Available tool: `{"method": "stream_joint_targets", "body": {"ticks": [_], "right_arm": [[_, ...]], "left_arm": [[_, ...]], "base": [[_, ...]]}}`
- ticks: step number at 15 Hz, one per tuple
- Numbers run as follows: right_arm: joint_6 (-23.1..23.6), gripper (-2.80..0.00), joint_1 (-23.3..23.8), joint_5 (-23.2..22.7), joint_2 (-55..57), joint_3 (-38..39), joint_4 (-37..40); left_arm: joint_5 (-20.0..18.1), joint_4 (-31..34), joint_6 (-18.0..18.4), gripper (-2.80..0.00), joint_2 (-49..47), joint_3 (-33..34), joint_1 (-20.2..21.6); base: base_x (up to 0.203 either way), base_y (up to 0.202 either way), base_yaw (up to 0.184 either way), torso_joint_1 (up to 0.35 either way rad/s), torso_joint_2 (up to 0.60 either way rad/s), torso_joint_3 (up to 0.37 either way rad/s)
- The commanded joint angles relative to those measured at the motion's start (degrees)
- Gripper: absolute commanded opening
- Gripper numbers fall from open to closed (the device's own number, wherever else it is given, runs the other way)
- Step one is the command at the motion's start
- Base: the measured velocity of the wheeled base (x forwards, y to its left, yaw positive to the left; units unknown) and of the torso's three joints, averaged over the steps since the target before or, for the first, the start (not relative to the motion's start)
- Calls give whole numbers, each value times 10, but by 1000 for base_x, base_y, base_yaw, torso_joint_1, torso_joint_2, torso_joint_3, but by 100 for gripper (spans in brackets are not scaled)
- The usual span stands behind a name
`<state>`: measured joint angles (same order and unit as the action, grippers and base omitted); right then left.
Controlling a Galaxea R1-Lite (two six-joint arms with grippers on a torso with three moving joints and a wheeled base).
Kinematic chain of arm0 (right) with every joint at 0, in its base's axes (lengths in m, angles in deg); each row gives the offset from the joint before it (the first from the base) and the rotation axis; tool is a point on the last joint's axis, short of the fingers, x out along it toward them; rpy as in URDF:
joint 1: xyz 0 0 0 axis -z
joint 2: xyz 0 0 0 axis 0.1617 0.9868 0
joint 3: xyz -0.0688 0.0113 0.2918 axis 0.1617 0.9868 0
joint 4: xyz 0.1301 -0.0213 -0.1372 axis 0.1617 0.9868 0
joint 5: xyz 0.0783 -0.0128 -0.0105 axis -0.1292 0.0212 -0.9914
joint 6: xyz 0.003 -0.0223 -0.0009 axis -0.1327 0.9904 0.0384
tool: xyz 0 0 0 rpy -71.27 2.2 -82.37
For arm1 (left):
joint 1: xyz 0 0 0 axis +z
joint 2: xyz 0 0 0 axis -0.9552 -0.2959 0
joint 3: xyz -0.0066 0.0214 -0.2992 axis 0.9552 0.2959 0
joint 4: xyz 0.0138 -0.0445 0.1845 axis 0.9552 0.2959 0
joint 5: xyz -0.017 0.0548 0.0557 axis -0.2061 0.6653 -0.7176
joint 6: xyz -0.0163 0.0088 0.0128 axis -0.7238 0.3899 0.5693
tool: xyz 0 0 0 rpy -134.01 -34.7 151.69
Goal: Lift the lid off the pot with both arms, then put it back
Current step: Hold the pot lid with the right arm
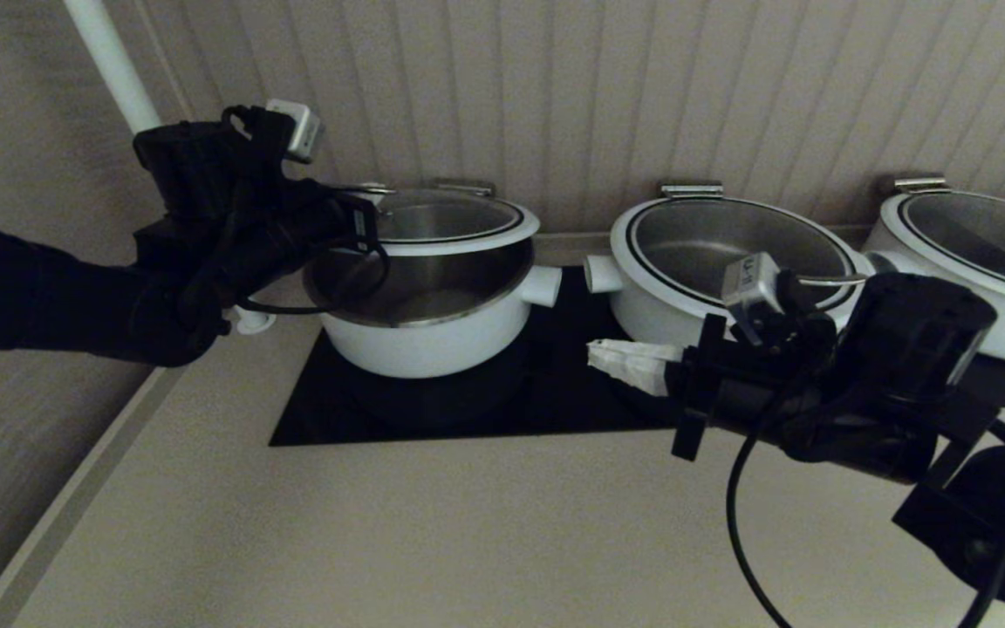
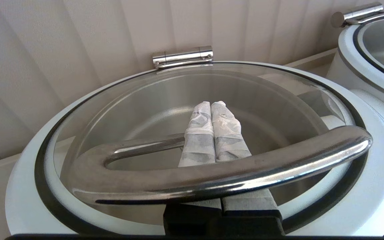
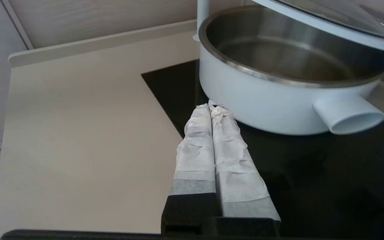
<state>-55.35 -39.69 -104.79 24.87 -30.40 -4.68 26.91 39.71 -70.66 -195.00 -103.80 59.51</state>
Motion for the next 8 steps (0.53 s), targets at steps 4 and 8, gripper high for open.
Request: {"method": "stream_joint_targets", "body": {"ticks": [4,8], "right_arm": [[1,-280,-20,-2,44,-45,-8],[1,-280,-34,-1,90,-95,-14]], "left_arm": [[-1,-4,0,-280,6,0,0],[-1,-4,0,-280,6,0,0]], "base": [[0,0,0,0,0,0],[0,0,0,0,0,0]]}}
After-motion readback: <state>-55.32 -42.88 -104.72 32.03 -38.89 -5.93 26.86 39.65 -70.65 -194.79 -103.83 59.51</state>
